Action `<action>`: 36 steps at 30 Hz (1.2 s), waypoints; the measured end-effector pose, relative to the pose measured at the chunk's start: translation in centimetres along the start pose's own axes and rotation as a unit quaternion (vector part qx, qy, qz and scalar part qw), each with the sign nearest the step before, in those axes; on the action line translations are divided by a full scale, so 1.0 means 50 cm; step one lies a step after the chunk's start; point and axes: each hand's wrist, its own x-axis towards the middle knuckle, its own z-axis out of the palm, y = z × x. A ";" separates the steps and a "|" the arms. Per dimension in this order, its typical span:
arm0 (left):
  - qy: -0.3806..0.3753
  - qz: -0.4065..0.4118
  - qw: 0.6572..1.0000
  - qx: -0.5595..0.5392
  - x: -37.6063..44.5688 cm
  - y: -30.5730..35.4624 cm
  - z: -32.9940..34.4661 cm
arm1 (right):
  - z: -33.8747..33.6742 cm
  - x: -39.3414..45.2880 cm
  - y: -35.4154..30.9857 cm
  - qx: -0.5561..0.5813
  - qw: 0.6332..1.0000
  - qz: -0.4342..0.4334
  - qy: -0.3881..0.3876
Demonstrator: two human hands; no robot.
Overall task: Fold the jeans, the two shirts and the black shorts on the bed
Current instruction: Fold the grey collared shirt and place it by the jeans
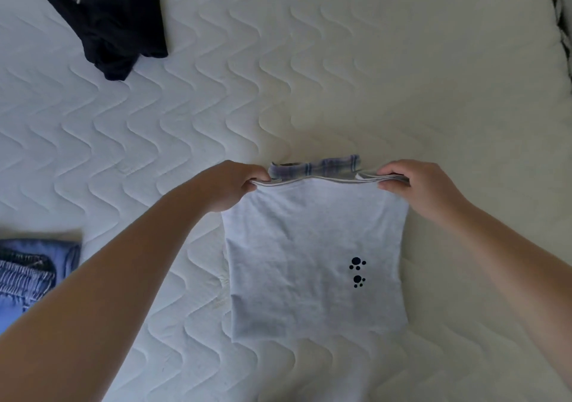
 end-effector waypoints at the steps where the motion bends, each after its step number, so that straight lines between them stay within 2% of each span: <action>1: -0.001 0.003 1.000 -0.008 0.012 -0.002 0.000 | 0.007 0.014 0.005 0.002 1.000 0.000 -0.003; 10: 0.024 -0.018 0.999 -0.043 0.096 -0.035 0.034 | 0.068 0.106 0.058 0.002 0.999 0.041 -0.025; 22: 0.094 -0.041 0.994 -0.050 0.135 -0.043 0.087 | 0.109 0.151 0.087 -0.031 0.997 0.077 -0.003; 24: 0.076 -0.053 0.994 -0.055 0.144 -0.038 0.091 | 0.113 0.155 0.086 -0.017 0.998 0.065 -0.014; 27: 0.004 -0.084 0.994 -0.075 0.151 -0.029 0.081 | 0.112 0.167 0.083 -0.031 0.996 0.042 -0.073; 29: -0.025 -0.081 0.996 -0.029 0.156 -0.020 0.070 | 0.112 0.177 0.083 -0.067 0.991 0.043 -0.107; 32: -0.033 -0.083 0.995 0.036 0.175 -0.006 0.060 | 0.118 0.192 0.077 -0.112 0.982 0.066 -0.134; 36: -0.032 -0.074 0.995 0.056 0.195 0.003 0.064 | 0.117 0.200 0.064 -0.141 0.979 0.061 -0.135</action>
